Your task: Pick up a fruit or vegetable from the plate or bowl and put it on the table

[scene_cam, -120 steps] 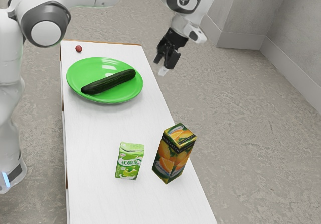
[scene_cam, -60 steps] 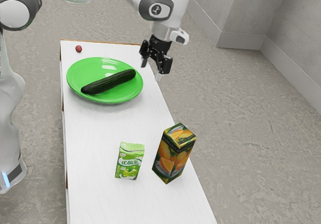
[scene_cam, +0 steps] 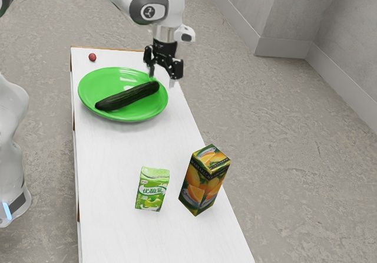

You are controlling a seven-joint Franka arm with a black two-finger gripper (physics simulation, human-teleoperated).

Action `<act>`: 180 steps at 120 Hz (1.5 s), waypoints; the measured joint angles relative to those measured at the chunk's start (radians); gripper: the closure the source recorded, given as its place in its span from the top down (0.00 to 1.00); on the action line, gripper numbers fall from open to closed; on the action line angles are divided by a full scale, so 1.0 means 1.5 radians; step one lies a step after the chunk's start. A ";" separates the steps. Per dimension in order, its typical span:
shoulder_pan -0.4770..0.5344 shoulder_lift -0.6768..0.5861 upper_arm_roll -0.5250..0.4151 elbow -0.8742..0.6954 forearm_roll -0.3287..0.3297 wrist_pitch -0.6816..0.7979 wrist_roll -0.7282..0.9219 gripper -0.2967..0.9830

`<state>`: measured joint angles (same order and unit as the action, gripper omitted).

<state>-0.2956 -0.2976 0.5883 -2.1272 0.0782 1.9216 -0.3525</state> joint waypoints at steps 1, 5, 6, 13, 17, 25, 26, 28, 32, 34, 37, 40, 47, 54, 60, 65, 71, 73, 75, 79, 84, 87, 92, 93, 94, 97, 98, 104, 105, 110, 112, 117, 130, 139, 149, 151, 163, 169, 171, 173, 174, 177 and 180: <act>0.003 -0.004 0.000 0.000 0.002 -0.001 -0.001 0.77; 0.013 -0.014 0.004 -0.001 0.010 -0.003 -0.003 0.77; 0.013 -0.016 0.008 -0.001 0.013 -0.004 -0.003 0.77; 0.017 -0.020 0.027 -0.006 0.024 -0.007 -0.007 0.77; 0.017 -0.021 0.032 -0.017 0.028 -0.008 -0.009 0.77; 0.017 -0.026 0.034 -0.044 0.034 -0.008 -0.012 0.77; 0.017 -0.028 0.034 -0.048 0.035 -0.008 -0.013 0.77; 0.017 -0.032 0.033 -0.054 0.036 -0.008 -0.013 0.77; 0.019 -0.047 0.031 -0.069 0.038 -0.008 -0.015 0.77; 0.020 -0.056 0.031 -0.076 0.038 -0.008 -0.016 0.77; 0.021 -0.071 0.030 -0.085 0.042 -0.008 -0.018 0.77; 0.021 -0.087 0.030 -0.095 0.048 -0.009 -0.020 0.77; 0.023 -0.110 0.029 -0.110 0.061 -0.013 -0.025 0.77; 0.025 -0.118 0.029 -0.122 0.070 -0.016 -0.030 0.77; 0.034 -0.122 0.030 -0.130 0.078 -0.018 -0.035 0.77; 0.050 -0.129 0.031 -0.138 0.085 -0.020 -0.038 0.77; 0.065 -0.135 0.032 -0.145 0.093 -0.022 -0.041 0.77; 0.069 -0.138 0.031 -0.148 0.095 -0.023 -0.043 0.77; 0.072 -0.141 0.031 -0.151 0.096 -0.024 -0.044 0.77; 0.075 -0.148 0.030 -0.155 0.099 -0.026 -0.046 0.77; 0.077 -0.152 0.024 -0.157 0.102 -0.028 -0.049 0.77; 0.076 -0.153 0.020 -0.157 0.104 -0.030 -0.051 0.77; 0.075 -0.154 0.015 -0.158 0.106 -0.032 -0.054 0.77; 0.074 -0.154 0.015 -0.158 0.107 -0.032 -0.054 0.77; 0.074 -0.154 0.014 -0.159 0.107 -0.032 -0.055 0.77; 0.073 -0.154 0.013 -0.159 0.108 -0.033 -0.057 0.77; 0.073 -0.154 0.013 -0.159 0.108 -0.033 -0.058 0.77; 0.072 -0.153 0.012 -0.162 0.109 -0.035 -0.061 0.77; 0.072 -0.153 0.012 -0.163 0.109 -0.035 -0.062 0.77; 0.071 -0.153 0.012 -0.167 0.110 -0.035 -0.065 0.77; 0.071 -0.153 0.012 -0.168 0.110 -0.035 -0.066 0.77; 0.069 -0.152 0.012 -0.173 0.111 -0.035 -0.069 0.77; 0.055 -0.151 0.012 -0.184 0.111 -0.034 -0.079 0.77; 0.053 -0.149 0.012 -0.190 0.111 -0.032 -0.085 0.77; 0.050 -0.148 0.012 -0.197 0.112 -0.030 -0.091 0.77; 0.047 -0.148 0.012 -0.197 0.113 -0.030 -0.093 0.76; 0.037 -0.144 0.012 -0.202 0.117 -0.029 -0.102 0.76; 0.035 -0.142 0.012 -0.202 0.118 -0.028 -0.106 0.76; 0.035 -0.141 0.012 -0.202 0.119 -0.028 -0.107 0.76; 0.035 -0.141 0.012 -0.202 0.119 -0.028 -0.109 0.76; 0.034 -0.140 0.012 -0.202 0.119 -0.028 -0.109 0.76; 0.034 -0.139 0.012 -0.202 0.119 -0.028 -0.111 0.76; 0.034 -0.137 0.013 -0.202 0.120 -0.027 -0.113 0.76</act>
<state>-0.2440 -0.5030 0.6071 -2.4302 0.2580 1.8804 -0.5218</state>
